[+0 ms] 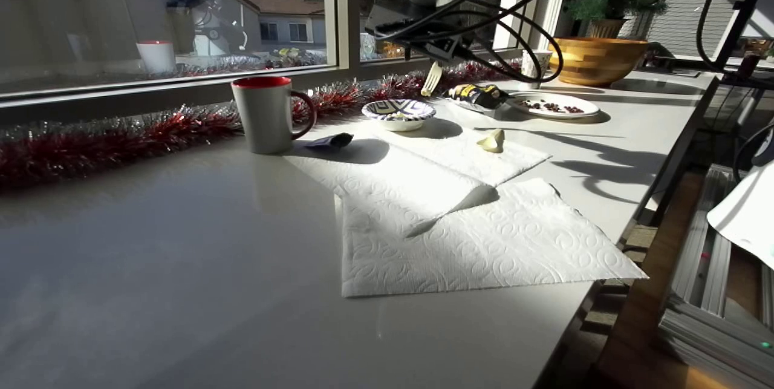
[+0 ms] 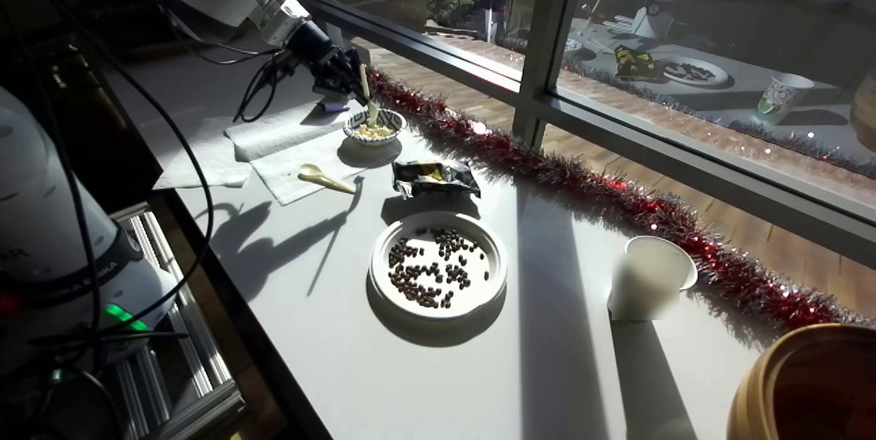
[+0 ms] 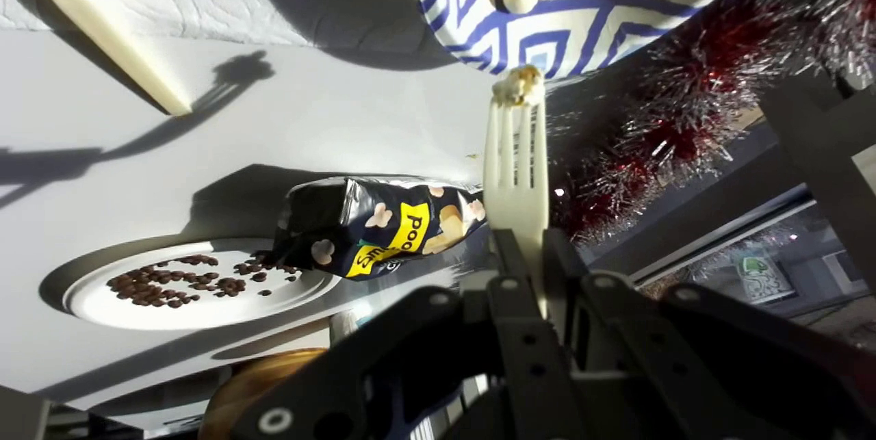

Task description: Use fork to move the small plate and the paper towels to the left

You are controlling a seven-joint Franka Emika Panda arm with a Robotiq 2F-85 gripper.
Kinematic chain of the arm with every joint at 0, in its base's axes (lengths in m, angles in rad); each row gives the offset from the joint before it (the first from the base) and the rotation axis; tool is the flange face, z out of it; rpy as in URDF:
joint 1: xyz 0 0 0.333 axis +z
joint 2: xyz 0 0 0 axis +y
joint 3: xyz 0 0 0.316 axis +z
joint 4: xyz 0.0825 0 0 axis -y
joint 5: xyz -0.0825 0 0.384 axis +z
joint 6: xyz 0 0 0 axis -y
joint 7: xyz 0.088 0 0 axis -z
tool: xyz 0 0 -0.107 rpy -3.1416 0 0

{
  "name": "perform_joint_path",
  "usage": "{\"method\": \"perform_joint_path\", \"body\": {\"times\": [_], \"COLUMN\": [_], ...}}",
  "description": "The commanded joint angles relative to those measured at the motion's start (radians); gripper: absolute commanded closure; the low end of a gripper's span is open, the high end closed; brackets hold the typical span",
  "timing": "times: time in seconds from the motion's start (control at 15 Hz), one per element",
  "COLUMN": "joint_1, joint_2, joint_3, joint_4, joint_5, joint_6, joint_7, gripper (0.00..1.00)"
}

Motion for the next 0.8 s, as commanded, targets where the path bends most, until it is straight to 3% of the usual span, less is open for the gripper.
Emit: {"method": "perform_joint_path", "body": {"times": [0.0, 0.47, 0.73], "joint_1": [-0.006, -0.006, 0.003], "joint_2": [0.108, 0.233, 0.293], "joint_3": [-0.013, -0.022, -0.027], "joint_4": [0.078, 0.178, 0.223], "joint_5": [-0.069, -0.124, -0.092], "joint_6": [-0.003, 0.085, 0.038], "joint_7": [0.094, 0.066, 0.036], "gripper": [0.97, 0.97, 0.97]}}
